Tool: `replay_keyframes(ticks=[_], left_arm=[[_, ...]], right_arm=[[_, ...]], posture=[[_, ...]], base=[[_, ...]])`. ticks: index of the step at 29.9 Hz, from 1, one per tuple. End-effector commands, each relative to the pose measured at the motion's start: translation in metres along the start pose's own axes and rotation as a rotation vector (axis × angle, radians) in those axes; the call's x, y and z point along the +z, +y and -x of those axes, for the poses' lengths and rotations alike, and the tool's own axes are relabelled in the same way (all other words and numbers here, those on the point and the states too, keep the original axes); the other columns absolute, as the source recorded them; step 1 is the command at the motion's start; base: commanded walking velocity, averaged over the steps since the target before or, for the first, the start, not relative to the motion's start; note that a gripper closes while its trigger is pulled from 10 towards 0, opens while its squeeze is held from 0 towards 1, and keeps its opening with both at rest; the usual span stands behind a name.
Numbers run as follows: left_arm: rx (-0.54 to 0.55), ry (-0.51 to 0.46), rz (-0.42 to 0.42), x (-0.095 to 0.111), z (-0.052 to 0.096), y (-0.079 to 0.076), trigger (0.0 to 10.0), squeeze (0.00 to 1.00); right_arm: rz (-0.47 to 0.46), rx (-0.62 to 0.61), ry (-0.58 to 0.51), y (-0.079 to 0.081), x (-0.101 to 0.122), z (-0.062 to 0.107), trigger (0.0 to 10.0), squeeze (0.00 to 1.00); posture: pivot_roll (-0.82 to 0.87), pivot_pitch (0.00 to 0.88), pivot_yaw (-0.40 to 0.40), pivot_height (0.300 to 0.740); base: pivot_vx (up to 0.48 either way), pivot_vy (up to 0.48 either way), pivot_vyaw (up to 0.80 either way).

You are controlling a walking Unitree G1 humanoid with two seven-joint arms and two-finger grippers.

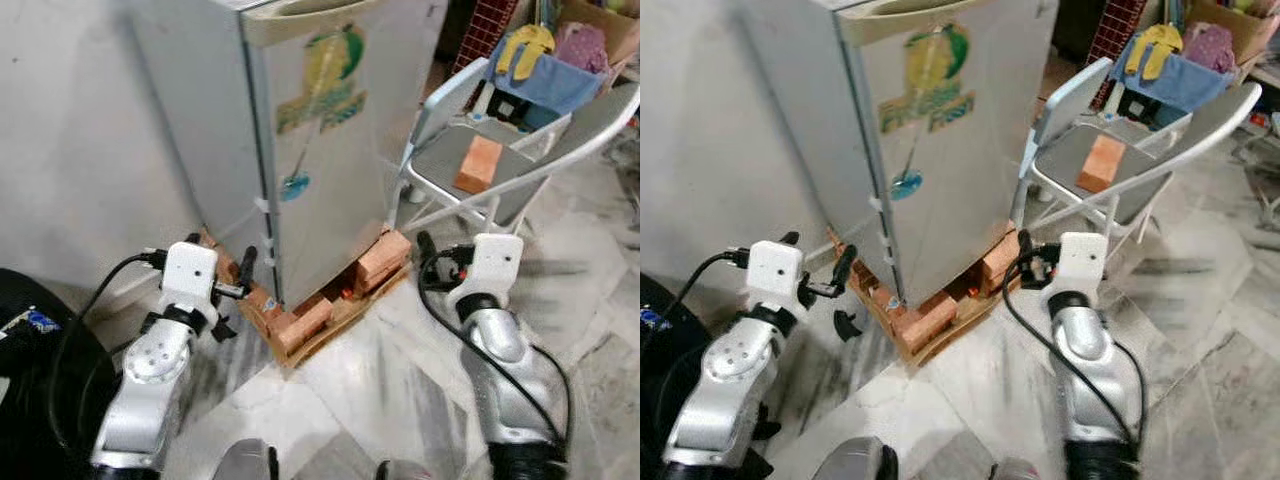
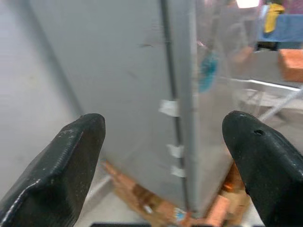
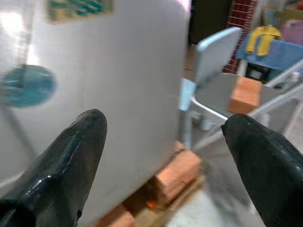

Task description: Restocking fridge

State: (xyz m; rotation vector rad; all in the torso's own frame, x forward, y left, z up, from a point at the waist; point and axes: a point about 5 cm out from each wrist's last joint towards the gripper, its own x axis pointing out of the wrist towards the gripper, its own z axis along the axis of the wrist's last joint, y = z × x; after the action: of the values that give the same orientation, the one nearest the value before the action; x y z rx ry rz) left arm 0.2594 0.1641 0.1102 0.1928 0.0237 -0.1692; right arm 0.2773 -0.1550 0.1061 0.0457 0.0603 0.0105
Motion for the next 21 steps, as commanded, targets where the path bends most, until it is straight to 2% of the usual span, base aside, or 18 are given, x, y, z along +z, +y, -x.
replay_keyframes(ticks=[1,4,8,12,16,21], left_arm=[[-0.012,-0.023,-0.011,0.003,-0.003,-0.007,10.0,0.0],[-0.005,-0.037,0.006,0.006,-0.005,-0.009,10.0,0.0],[0.025,-0.058,-0.014,0.008,-0.006,-0.008,10.0,0.0],[0.018,-0.052,0.025,0.007,-0.004,-0.007,10.0,0.0],[-0.023,-0.056,0.006,0.007,-0.004,-0.012,10.0,0.0],[-0.041,-0.05,0.02,0.007,-0.005,-0.013,10.0,0.0]], right_arm=[[0.023,-0.021,0.0,-0.009,0.002,0.0,10.0,0.0],[0.031,-0.002,0.002,-0.009,0.004,-0.003,10.0,0.0],[0.055,0.048,-0.007,-0.001,0.01,-0.013,10.0,0.0],[0.053,0.065,-0.038,0.006,0.019,-0.021,10.0,0.0],[0.041,0.046,-0.05,0.005,0.02,-0.021,10.0,0.0],[0.038,0.046,-0.046,0.007,0.017,-0.016,10.0,0.0]], posture=[[0.11,0.059,-0.069,0.74],[0.12,0.058,-0.097,0.74],[0.13,0.054,-0.114,0.74],[0.12,0.064,-0.092,0.74],[0.11,0.066,-0.08,0.74],[0.11,0.074,-0.065,0.74]], base=[[0.0,0.0,0.0],[0.0,0.0,0.0],[0.0,0.0,0.0],[0.0,0.404,-0.61],[0.126,0.416,-0.61],[0.25,0.411,0.0]])
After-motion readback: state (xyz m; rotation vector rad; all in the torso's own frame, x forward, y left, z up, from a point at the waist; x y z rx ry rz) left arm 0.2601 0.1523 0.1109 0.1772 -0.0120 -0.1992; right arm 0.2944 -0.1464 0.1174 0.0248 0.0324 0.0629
